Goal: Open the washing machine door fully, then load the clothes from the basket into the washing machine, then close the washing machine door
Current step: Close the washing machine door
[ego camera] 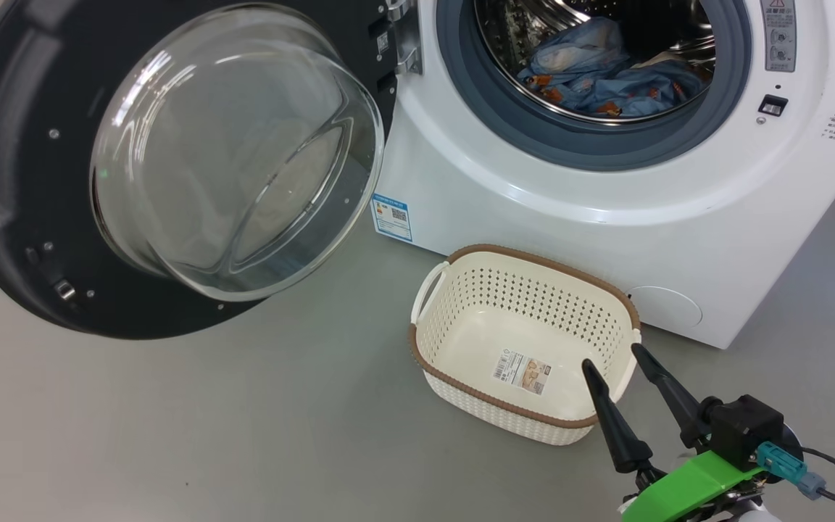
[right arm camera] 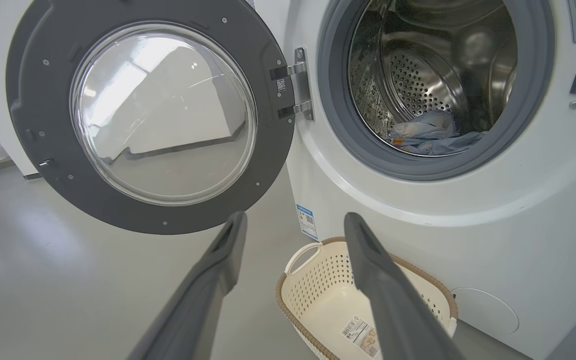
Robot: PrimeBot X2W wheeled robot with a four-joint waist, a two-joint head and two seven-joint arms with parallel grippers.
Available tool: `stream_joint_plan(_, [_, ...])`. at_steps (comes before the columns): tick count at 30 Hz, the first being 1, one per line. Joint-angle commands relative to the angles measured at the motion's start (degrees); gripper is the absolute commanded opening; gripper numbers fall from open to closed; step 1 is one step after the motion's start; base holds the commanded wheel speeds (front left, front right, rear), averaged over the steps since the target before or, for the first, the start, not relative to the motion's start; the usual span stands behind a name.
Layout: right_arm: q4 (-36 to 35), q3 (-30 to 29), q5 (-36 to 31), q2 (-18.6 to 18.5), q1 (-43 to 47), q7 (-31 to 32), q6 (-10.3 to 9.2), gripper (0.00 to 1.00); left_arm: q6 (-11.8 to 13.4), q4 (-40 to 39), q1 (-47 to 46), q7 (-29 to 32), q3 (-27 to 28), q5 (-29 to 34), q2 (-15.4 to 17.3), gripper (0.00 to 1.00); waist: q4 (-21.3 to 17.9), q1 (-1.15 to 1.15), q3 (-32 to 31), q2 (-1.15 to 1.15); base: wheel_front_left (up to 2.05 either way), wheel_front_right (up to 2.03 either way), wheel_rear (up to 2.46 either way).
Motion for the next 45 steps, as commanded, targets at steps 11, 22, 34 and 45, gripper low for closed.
stream_joint_plan(11, [-2.97, 0.93, 0.41, -0.09, -0.48, 0.75, 0.09, 1.00, -2.18, 15.09, -18.71, 11.79, 8.35, -17.45, 10.63, 0.00, -2.13, 0.00, 1.44, 0.00, 0.00, 0.00, 0.00])
stream_joint_plan(22, [-4.41, 1.25, 0.30, -1.26, -1.51, 2.27, 0.09, 1.00, 1.40, 27.64, -27.34, 26.68, 15.17, -33.49, 13.14, 0.00, -5.11, 0.00, 4.23, 0.00, 0.00, 0.00, 0.00])
stream_joint_plan(34, [-6.60, 0.61, 0.28, -3.02, -2.64, 3.80, 0.09, 1.00, 0.79, 31.88, -28.73, 27.91, 18.30, -36.95, 14.21, 0.00, -8.28, 0.00, 8.14, 0.00, 0.00, 0.00, 0.00])
stream_joint_plan(45, [-7.70, 0.24, 0.52, -3.58, -2.72, 4.38, 0.09, 1.00, -0.51, 34.19, -29.23, 26.59, 17.89, -36.42, 13.46, 0.00, -9.91, 0.00, 9.55, 0.00, 0.00, 0.00, 0.00])
